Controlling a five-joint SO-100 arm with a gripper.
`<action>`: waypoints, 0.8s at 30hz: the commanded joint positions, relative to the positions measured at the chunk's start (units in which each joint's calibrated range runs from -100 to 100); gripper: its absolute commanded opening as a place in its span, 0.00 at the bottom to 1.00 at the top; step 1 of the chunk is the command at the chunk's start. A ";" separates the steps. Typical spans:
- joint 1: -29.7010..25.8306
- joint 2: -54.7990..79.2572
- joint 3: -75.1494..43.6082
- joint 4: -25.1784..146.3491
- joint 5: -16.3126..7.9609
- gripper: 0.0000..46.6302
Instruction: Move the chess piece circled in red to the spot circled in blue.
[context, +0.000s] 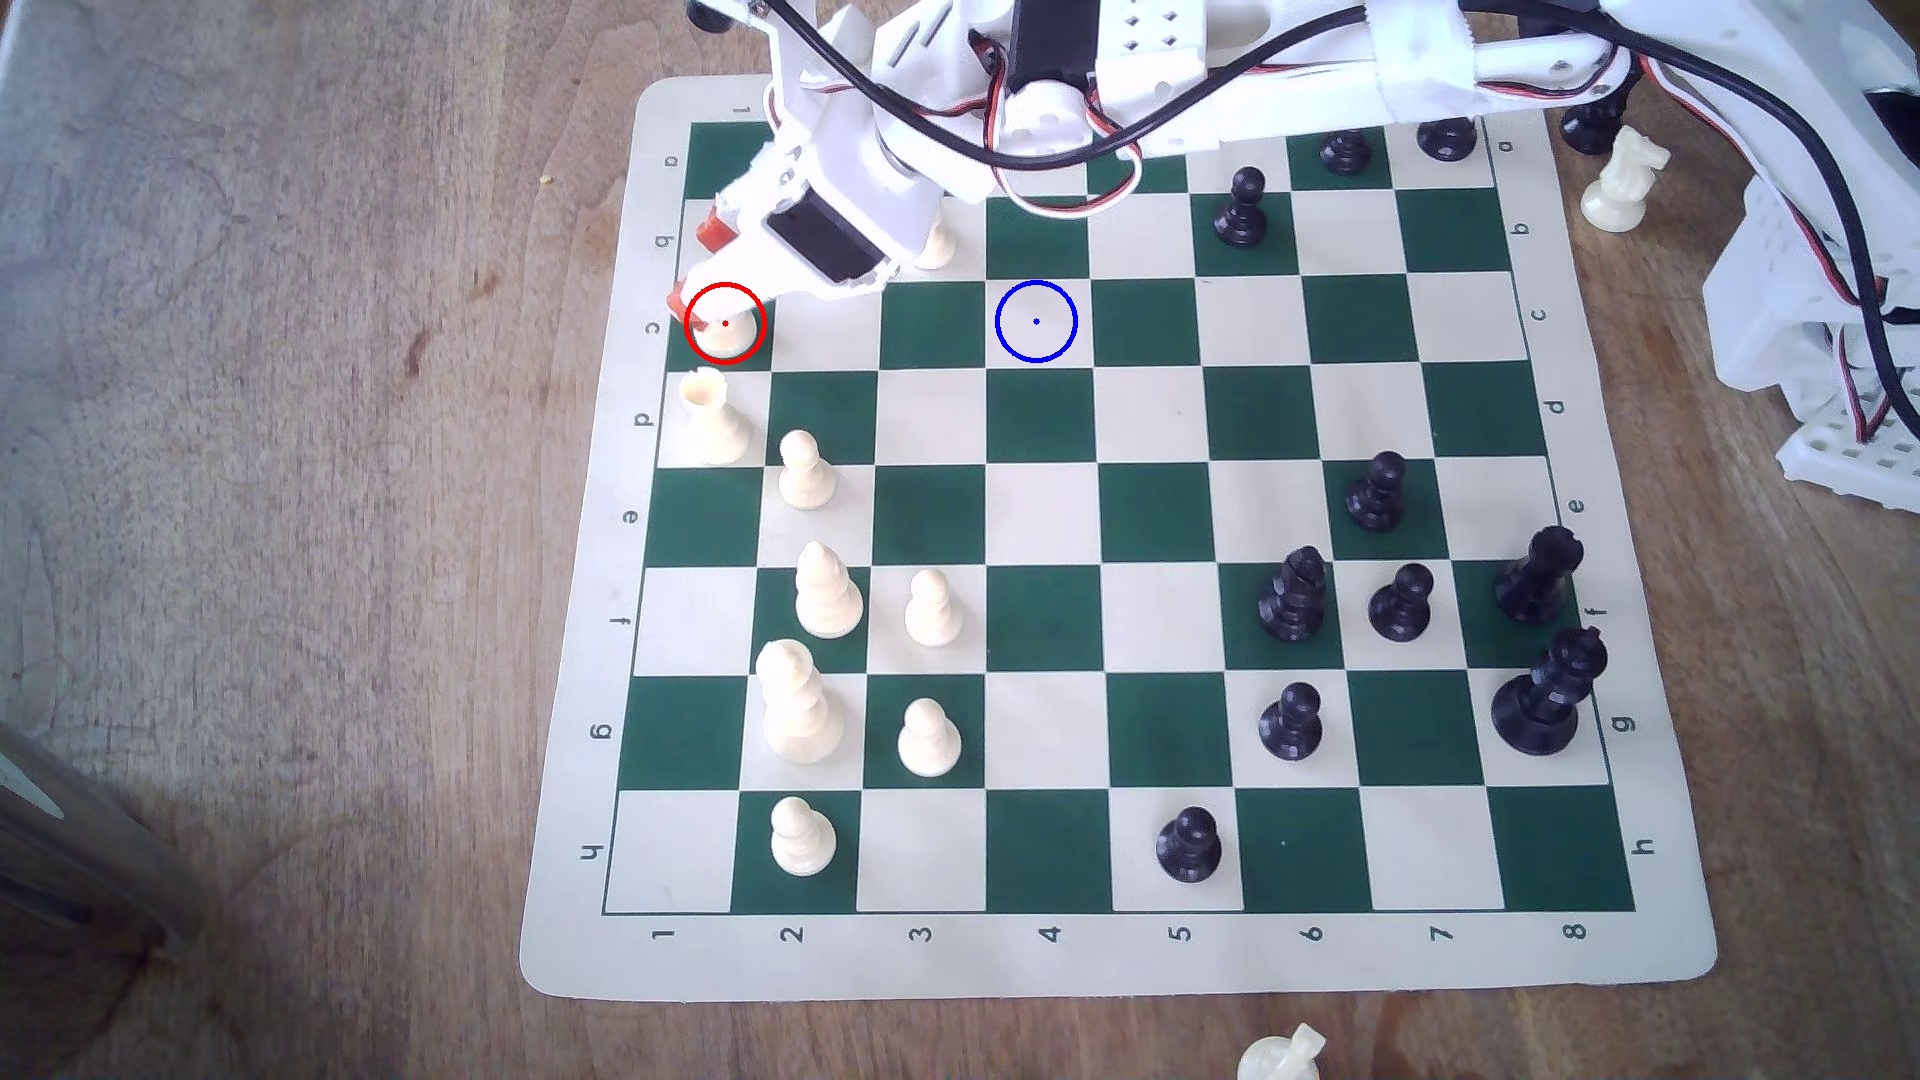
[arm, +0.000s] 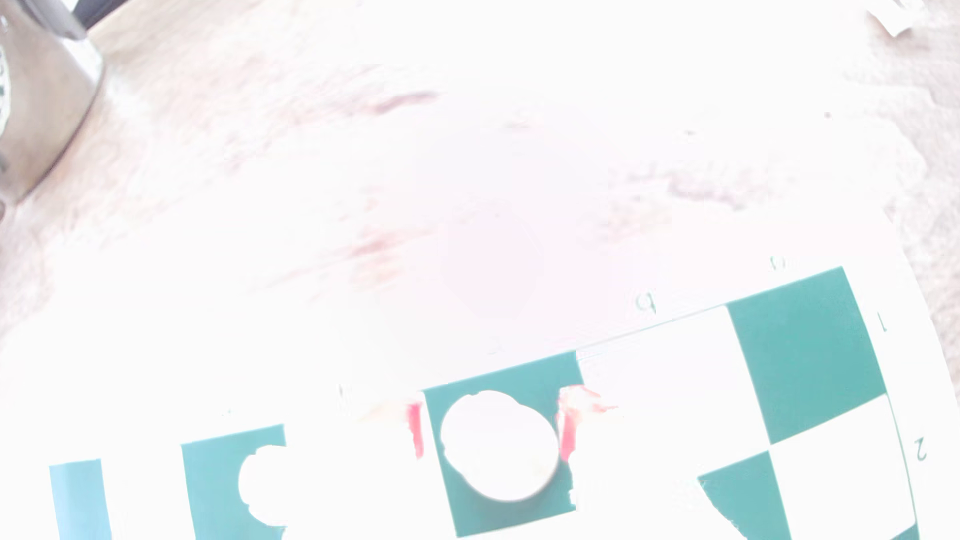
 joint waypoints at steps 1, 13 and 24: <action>0.52 -2.04 -5.13 -1.13 0.24 0.31; 0.44 -1.44 -5.49 -1.62 0.68 0.00; 0.13 -4.50 -7.66 -0.31 0.20 0.00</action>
